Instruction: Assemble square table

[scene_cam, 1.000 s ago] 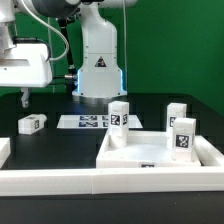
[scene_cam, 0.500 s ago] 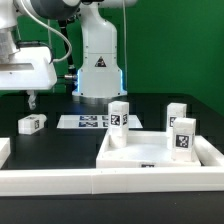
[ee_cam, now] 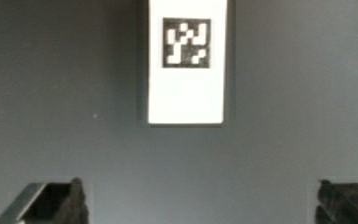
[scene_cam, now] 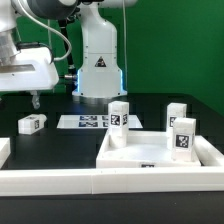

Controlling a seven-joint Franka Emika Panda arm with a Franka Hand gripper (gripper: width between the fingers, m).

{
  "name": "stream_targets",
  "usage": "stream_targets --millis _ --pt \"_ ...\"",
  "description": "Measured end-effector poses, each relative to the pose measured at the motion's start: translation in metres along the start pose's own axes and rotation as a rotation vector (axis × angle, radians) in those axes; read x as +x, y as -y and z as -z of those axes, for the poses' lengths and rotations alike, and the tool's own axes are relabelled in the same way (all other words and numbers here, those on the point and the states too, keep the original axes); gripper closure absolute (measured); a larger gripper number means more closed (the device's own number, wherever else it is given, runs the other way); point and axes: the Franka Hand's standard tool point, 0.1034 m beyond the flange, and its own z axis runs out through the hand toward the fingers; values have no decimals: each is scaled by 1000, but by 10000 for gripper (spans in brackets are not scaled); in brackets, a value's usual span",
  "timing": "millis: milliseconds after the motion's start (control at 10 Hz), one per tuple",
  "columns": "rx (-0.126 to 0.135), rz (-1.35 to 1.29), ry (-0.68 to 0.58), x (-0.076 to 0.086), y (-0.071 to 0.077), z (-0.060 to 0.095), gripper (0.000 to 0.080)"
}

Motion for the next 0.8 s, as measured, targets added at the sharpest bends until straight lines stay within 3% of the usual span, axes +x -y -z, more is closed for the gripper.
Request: stream_targets --millis 300,800 --pt "6 4 51 -3 1 -5 151" --pt "-38 21 432 -4 -12 -19 151"
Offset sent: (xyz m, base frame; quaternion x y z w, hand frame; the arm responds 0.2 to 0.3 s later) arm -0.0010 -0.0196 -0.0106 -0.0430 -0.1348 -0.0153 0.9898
